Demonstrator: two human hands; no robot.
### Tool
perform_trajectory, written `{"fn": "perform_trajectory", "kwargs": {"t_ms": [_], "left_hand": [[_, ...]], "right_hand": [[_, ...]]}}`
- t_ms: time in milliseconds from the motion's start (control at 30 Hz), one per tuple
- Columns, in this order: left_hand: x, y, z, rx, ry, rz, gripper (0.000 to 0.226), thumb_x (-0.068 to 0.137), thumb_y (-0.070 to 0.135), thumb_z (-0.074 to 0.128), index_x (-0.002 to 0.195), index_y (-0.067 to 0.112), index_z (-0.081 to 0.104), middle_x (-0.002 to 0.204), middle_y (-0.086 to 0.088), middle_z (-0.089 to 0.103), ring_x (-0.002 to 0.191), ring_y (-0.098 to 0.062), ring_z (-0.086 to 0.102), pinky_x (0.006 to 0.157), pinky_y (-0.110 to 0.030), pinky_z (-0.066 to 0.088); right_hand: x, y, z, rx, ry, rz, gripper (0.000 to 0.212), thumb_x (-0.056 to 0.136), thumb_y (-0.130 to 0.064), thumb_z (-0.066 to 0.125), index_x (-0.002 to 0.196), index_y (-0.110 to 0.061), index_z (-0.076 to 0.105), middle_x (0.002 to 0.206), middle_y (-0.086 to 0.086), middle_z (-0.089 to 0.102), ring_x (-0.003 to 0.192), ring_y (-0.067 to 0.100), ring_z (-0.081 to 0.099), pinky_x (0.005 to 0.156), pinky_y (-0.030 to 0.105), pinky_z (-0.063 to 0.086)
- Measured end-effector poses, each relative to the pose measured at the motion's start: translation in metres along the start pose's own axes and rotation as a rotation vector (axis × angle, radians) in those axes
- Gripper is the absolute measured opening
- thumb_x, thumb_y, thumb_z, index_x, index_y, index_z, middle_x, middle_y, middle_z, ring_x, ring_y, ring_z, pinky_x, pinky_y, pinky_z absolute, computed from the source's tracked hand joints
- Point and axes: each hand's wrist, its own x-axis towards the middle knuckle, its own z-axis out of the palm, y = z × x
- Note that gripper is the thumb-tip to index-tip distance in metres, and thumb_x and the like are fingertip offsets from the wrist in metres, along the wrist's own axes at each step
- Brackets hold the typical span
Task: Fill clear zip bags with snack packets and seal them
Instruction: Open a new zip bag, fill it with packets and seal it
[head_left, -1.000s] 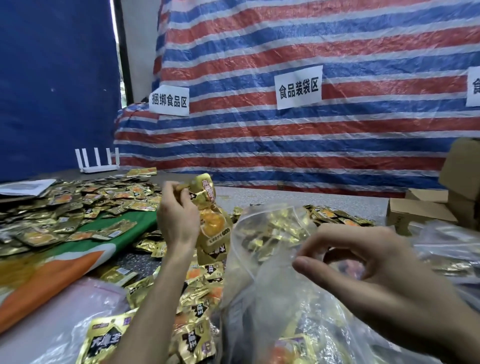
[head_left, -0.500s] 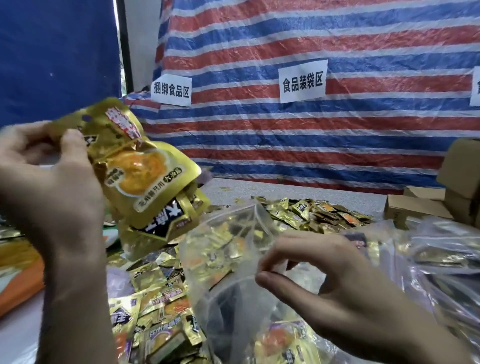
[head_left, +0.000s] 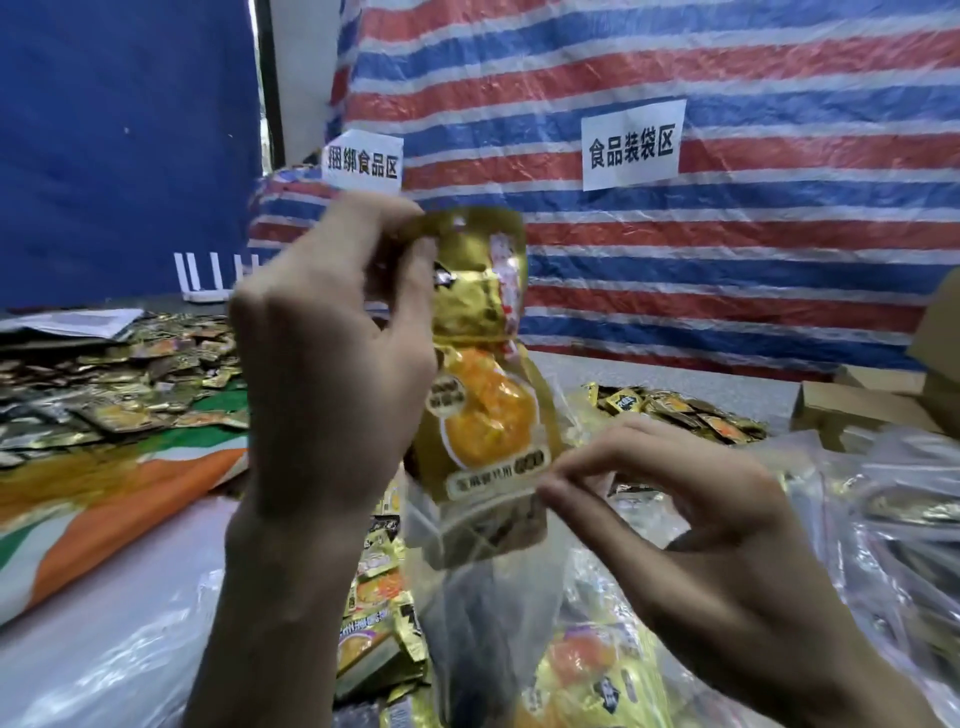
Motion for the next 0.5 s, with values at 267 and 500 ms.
{"fn": "perform_trajectory", "kwargs": {"t_ms": [267, 500], "left_hand": [[-0.0046, 0.0068, -0.0006, -0.312, -0.649, -0.314, 0.017, 0.078, 0.019, 0.079, 0.091, 0.021, 0.069, 0.079, 0.009, 0.071, 0.077, -0.008, 0.069, 0.069, -0.031, 0.057], [-0.0059, 0.0069, -0.0001, -0.182, -0.458, -0.472, 0.030, 0.074, 0.014, 0.084, 0.085, 0.024, 0.058, 0.075, 0.004, 0.067, 0.070, -0.013, 0.069, 0.062, -0.042, 0.060]], "right_hand": [[-0.0006, -0.0002, 0.0002, -0.005, 0.164, 0.098, 0.007, 0.084, -0.026, 0.075, 0.077, -0.024, 0.075, 0.072, -0.007, 0.070, 0.070, 0.013, 0.068, 0.062, 0.031, 0.052], [0.0002, -0.0088, -0.0009, -0.011, 0.104, 0.025, 0.008, 0.083, -0.026, 0.074, 0.076, -0.024, 0.076, 0.068, -0.010, 0.065, 0.067, 0.012, 0.063, 0.059, 0.024, 0.048]]}}
